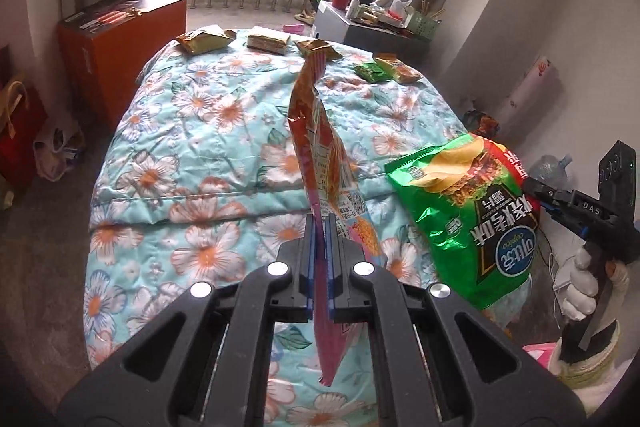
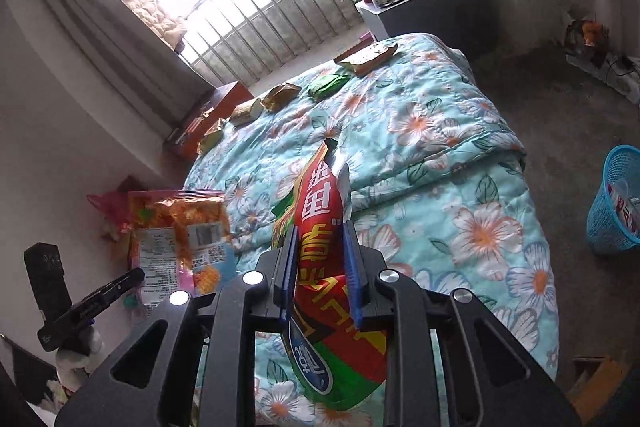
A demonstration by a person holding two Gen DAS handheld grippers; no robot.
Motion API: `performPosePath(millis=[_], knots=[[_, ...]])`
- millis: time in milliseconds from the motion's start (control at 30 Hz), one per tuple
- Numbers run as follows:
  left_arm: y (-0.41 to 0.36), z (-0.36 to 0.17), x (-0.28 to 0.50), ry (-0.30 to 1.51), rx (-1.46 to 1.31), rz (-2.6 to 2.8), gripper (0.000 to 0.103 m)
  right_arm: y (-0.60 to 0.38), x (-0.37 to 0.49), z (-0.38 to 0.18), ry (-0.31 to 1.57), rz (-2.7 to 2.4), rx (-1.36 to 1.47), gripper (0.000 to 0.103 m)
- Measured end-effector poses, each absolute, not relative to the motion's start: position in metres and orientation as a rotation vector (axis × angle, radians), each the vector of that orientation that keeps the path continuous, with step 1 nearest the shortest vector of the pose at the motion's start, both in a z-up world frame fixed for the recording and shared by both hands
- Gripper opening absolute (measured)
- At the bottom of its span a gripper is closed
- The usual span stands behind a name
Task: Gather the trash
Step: 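Grasp the pink packet with the left gripper while the right gripper grasps the green chip bag, then carry the pink packet and green chip bag over the wastebasket and open both grippers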
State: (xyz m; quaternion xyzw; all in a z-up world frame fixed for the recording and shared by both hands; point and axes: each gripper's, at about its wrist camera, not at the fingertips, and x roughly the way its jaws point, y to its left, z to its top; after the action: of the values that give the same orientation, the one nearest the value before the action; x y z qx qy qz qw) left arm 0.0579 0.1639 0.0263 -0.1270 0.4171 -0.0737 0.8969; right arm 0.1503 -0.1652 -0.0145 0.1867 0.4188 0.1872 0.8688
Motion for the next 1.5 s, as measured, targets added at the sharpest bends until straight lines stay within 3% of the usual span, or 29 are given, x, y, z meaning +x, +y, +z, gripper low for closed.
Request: performPosePath(millis=[167, 267, 367, 633, 800, 900, 1500], knots=[[0.134, 0.027, 0.073, 0.853, -0.266, -0.23, 0.003, -0.157, 0.144, -0.014, 0.875, 0.44, 0.424, 0.025], [0.123, 0.026, 0.079, 0.852, -0.266, -0.253, 0.004, -0.154, 0.143, -0.015, 0.901, 0.498, 0.443, 0.036], [0.116, 0.026, 0.083, 0.848, -0.258, -0.257, 0.005, -0.15, 0.143, -0.015, 0.917, 0.506, 0.397, 0.041], [0.11, 0.016, 0.096, 0.878, -0.216, -0.229, 0.01, -0.138, 0.148, -0.024, 0.986, 0.481, 0.278, 0.041], [0.105, 0.014, 0.096, 0.863, -0.167, -0.204, 0.008, -0.139, 0.147, -0.03, 0.992, 0.431, 0.224, 0.025], [0.102, 0.017, 0.095, 0.85, -0.14, -0.196, 0.004, -0.143, 0.144, -0.03, 0.987, 0.434, 0.238, 0.021], [0.087, 0.032, 0.089, 0.805, -0.094, -0.199, 0.002, -0.183, 0.134, -0.016, 0.917, 0.386, 0.357, 0.017]])
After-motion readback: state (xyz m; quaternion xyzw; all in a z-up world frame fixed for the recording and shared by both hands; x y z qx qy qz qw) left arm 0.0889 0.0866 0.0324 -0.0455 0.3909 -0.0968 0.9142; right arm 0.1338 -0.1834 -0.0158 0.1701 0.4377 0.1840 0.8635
